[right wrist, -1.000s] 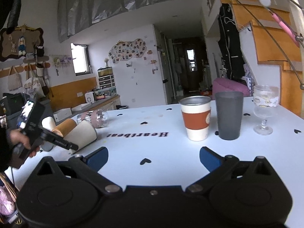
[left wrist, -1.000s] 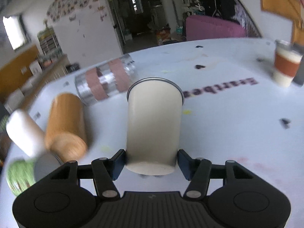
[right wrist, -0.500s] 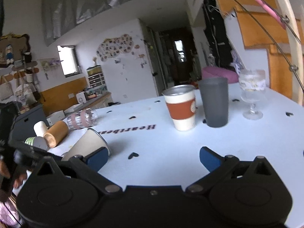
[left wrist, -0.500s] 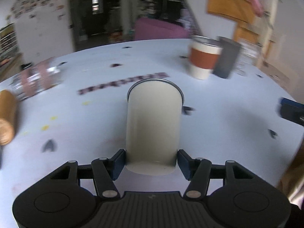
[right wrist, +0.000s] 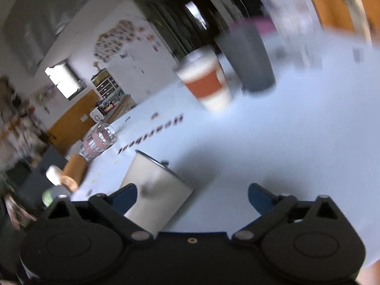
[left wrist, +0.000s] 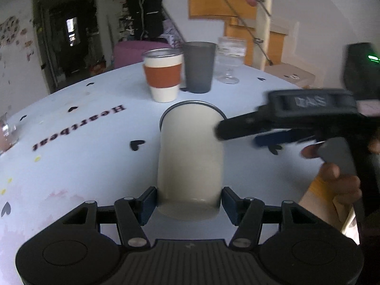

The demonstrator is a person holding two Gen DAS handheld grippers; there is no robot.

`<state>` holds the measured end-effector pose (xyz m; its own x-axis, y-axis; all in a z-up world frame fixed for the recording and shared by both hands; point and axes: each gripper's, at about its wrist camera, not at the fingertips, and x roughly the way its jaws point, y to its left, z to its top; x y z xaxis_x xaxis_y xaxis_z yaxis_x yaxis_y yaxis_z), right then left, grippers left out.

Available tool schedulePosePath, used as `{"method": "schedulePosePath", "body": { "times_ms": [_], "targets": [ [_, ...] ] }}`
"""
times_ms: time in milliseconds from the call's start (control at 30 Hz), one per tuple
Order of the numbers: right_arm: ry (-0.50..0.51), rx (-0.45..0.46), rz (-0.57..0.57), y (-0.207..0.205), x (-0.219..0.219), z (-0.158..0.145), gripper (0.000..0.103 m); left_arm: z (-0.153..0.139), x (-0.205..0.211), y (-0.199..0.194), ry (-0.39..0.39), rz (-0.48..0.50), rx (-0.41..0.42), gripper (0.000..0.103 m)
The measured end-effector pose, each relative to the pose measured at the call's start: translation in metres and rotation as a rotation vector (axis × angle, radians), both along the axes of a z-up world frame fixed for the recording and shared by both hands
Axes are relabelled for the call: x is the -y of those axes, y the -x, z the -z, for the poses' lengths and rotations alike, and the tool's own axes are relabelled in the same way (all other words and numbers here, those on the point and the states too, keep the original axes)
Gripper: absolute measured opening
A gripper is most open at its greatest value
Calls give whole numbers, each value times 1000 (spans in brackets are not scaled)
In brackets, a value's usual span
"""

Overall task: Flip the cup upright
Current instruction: 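Lift the cream cup with the left gripper and swing it upright, then grasp the cream cup rim with the right gripper while the left gripper holds its base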

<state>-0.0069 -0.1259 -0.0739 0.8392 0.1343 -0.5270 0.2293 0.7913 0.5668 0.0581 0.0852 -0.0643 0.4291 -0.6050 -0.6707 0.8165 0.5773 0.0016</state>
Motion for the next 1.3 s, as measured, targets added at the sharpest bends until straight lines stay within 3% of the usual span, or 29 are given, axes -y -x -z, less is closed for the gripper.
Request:
{"method": "schedulePosePath", "body": {
  "times_ms": [67, 133, 333, 533, 633, 700, 767, 833, 1100, 1300],
  "targets": [
    [-101, 2, -6, -2, 5, 8, 96, 2, 0, 3, -2, 4, 1, 60],
    [-117, -10, -3, -4, 3, 8, 96, 3, -1, 5, -3, 2, 5, 59],
    [-289, -40, -63, -19, -5, 16, 96, 5, -2, 8, 11, -7, 10, 59],
    [-364, -76, -70, -40, -7, 16, 96, 6, -4, 9, 19, 4, 21, 59],
    [-394, -106, -108, -53, -5, 18, 89, 7, -5, 9, 13, 14, 31, 59],
    [-394, -132, -120, -60, -3, 16, 78, 8, -7, 7, 13, 14, 32, 59],
    [-391, -155, -131, -67, -2, 14, 76, 9, -9, 5, 23, 13, 27, 59],
    [-351, -146, -149, -67, -5, 9, 76, 9, -9, 3, 35, 5, 19, 59],
    [50, -2, -259, -64, -46, -40, 75, 16, -8, -23, 105, -79, -4, 59],
    [290, 30, -308, -70, -67, -54, 74, 25, -8, -38, 173, -110, 1, 60]
  ]
}}
